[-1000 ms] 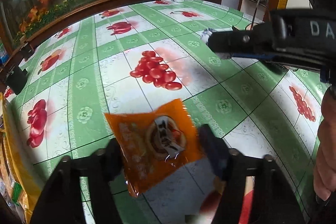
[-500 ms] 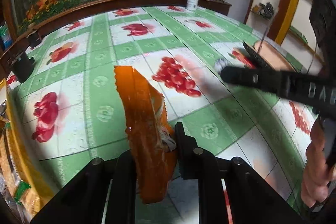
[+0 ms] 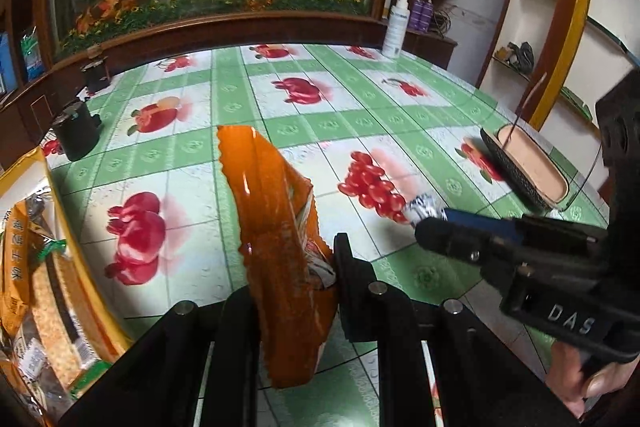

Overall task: Organize snacks
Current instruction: 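Lift the orange bag with left gripper while right carries the candy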

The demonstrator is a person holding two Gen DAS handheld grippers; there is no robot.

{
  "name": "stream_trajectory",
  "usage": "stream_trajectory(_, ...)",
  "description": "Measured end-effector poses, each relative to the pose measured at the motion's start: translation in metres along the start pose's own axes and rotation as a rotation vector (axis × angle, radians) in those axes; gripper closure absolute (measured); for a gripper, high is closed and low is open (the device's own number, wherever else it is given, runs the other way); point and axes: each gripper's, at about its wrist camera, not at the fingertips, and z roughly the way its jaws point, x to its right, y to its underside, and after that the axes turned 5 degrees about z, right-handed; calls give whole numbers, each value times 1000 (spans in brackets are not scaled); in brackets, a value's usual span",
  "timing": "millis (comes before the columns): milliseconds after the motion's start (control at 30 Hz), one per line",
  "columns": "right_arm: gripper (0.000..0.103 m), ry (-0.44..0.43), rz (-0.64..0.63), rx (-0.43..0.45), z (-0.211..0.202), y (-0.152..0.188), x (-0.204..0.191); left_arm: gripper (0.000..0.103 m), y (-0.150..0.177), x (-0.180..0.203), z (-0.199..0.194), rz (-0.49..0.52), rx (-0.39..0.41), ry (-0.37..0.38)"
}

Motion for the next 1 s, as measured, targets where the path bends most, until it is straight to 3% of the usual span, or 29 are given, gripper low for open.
stream_trajectory(300, 80, -4, -16, 2, 5, 3, -6, 88, -3, -8, -10, 2, 32, -38)
stream_trajectory(500, 80, -18, 15, -6, 12, 3, -9, 88, -6, -20, -22, -4, 73, -104)
stream_trajectory(733, 80, -48, -8, 6, 12, 1, -35, 88, -9, -33, -35, -18, 115, -155)
stream_trajectory(1000, 80, -74, -33, -2, 21, -1, -58, 88, -10, -39, -39, -38, 128, -156)
